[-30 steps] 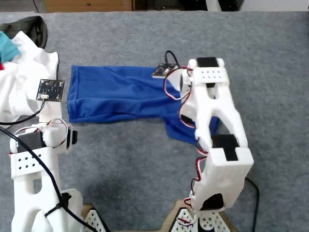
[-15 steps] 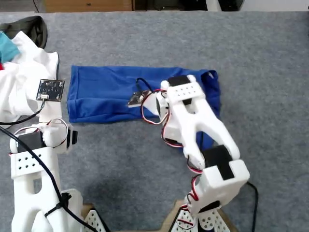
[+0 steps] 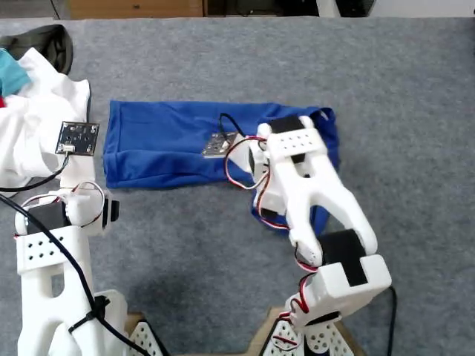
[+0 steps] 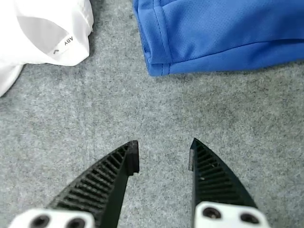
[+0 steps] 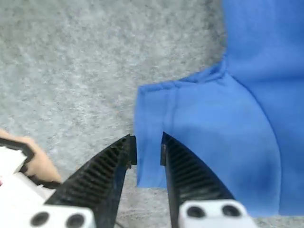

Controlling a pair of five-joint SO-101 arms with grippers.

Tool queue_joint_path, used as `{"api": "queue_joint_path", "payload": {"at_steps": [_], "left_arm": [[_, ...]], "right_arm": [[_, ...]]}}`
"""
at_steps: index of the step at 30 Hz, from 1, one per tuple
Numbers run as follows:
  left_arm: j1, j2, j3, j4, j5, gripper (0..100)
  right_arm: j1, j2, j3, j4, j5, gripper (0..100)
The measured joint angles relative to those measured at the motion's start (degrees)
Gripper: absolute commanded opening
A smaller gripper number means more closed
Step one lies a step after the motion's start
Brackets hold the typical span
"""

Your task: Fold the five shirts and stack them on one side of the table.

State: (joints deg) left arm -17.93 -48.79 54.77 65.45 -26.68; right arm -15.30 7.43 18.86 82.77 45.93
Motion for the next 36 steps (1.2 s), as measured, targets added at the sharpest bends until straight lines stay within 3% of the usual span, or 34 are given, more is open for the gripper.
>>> {"api": "queue_joint_path", "payload": {"at_steps": [8, 18, 20, 25, 36], "left_arm": [[0.0, 0.0, 0.0, 0.0, 0.0, 19], [0.0, 0.0, 0.0, 0.0, 0.0, 19], [0.0, 0.0, 0.0, 0.0, 0.0, 19], [0.0, 0.0, 0.0, 0.0, 0.0, 19], [0.0, 0.0, 0.0, 0.0, 0.0, 19]], "right_arm": [[1.6, 3.2, 0.4, -1.8, 0.9, 25.6], [1.6, 8.5, 0.2, -2.8, 1.1, 26.5], [1.5, 9.8, -0.1, -3.5, 1.1, 22.9], [2.5, 11.0, -0.6, -6.6, 1.1, 2.7], [5.7, 13.9, -4.0, -8.3, -3.6, 0.9]]}}
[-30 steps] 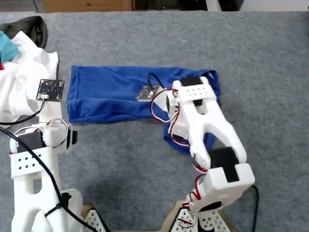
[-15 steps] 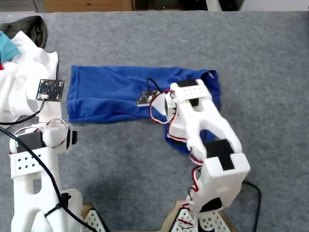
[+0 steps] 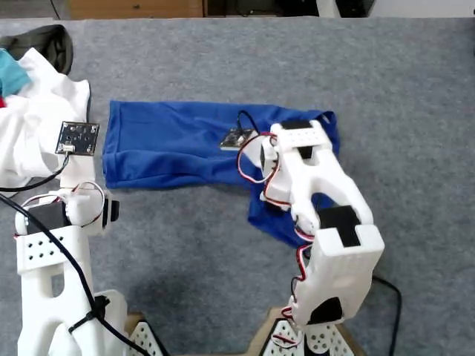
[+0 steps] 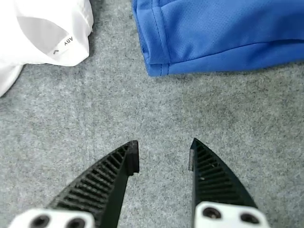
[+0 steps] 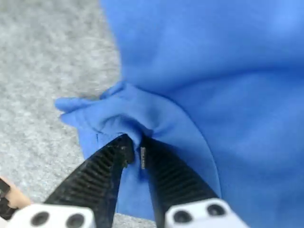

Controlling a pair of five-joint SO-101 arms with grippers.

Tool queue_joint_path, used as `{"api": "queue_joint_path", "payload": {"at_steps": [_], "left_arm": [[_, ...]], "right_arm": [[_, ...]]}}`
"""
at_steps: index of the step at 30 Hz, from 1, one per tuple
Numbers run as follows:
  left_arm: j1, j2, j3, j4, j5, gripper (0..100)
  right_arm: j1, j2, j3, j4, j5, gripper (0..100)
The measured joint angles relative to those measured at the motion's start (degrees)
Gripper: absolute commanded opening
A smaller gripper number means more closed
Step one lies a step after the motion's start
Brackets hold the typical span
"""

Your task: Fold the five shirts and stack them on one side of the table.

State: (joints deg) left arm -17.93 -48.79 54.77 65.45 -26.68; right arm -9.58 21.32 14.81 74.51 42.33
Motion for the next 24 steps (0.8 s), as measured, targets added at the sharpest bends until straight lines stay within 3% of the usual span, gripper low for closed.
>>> {"api": "queue_joint_path", "payload": {"at_steps": [5, 13, 24], "left_arm": [[0.0, 0.0, 0.0, 0.0, 0.0, 19], [0.0, 0.0, 0.0, 0.0, 0.0, 19], [0.0, 0.0, 0.0, 0.0, 0.0, 19]], "right_arm": [[2.7, 0.4, -6.9, 4.7, -0.5, 0.9], [3.0, 0.8, -29.9, 16.0, -1.2, 0.9], [3.0, 10.8, -48.1, 16.4, -0.9, 0.9]]}}
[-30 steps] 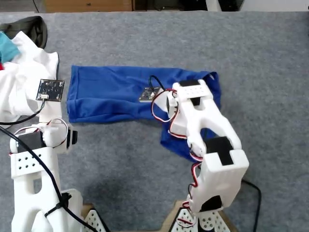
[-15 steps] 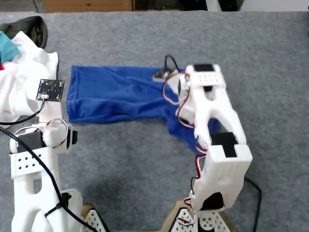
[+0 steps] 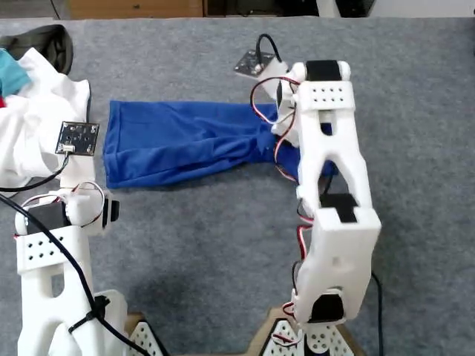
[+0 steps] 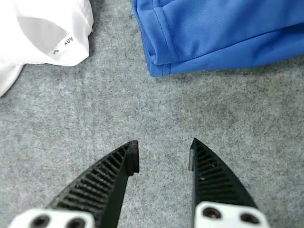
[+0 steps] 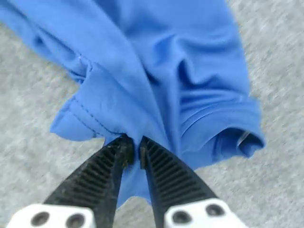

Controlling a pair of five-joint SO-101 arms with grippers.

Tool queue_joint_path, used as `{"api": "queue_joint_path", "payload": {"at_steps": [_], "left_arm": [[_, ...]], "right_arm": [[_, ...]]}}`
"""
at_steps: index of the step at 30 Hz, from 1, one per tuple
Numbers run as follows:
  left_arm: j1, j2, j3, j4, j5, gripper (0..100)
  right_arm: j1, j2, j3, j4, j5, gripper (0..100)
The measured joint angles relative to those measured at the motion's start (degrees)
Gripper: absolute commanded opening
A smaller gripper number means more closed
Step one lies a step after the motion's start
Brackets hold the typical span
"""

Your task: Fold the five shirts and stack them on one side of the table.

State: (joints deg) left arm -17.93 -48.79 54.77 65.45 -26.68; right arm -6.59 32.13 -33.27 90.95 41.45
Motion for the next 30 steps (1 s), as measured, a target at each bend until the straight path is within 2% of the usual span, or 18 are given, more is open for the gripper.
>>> {"api": "queue_joint_path", "payload": {"at_steps": [10, 12, 16, 19, 25, 30], "left_arm": [[0.0, 0.0, 0.0, 0.0, 0.0, 19], [0.0, 0.0, 0.0, 0.0, 0.0, 19], [0.0, 0.0, 0.0, 0.0, 0.0, 19], [0.0, 0.0, 0.0, 0.0, 0.0, 19], [0.0, -0.2, 1.0, 0.0, 0.0, 19], [0.0, -0.2, 1.1, 0.0, 0.0, 19]], "right_arm": [[0.0, 17.2, -26.7, -0.2, 5.9, 1.6], [0.0, 19.4, -30.2, -0.2, 6.9, 5.5], [0.0, 21.4, -34.3, -0.1, 7.5, 18.6], [-0.7, 21.4, -35.6, 0.1, 7.5, 24.6], [-1.6, 21.5, -39.0, 1.8, 7.5, 25.7], [-2.2, 21.4, -45.0, 9.8, 7.1, 25.7]]}}
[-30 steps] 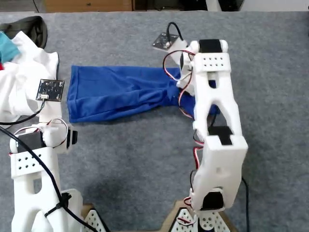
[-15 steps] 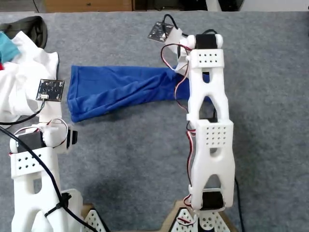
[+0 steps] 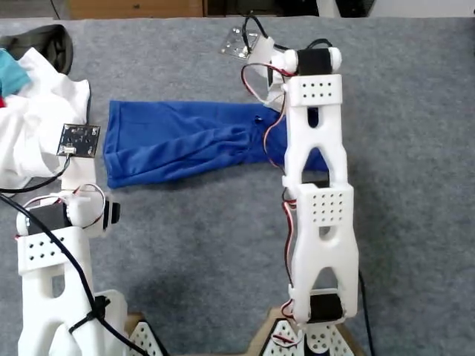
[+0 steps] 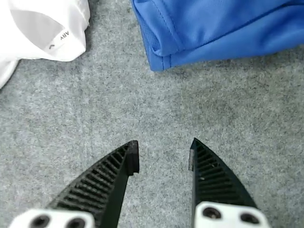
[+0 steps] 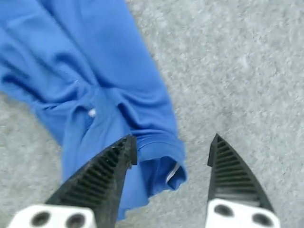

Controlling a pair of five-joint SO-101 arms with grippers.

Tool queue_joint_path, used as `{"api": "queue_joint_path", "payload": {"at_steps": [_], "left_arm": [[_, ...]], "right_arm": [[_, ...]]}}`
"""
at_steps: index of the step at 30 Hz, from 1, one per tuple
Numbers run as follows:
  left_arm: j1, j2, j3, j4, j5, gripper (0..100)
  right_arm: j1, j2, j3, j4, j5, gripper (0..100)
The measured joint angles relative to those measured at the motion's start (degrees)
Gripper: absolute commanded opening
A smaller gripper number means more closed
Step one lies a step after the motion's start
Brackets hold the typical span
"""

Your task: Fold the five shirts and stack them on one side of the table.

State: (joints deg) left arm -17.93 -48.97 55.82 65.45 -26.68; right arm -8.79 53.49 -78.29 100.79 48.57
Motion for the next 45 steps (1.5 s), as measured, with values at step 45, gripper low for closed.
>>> {"api": "queue_joint_path", "payload": {"at_steps": [45], "left_arm": [[0.0, -0.2, -3.6, -0.4, 9.5, 19]], "right_arm": [[-2.1, -64.5, 96.5, -10.6, -14.3, 25.7]]}}
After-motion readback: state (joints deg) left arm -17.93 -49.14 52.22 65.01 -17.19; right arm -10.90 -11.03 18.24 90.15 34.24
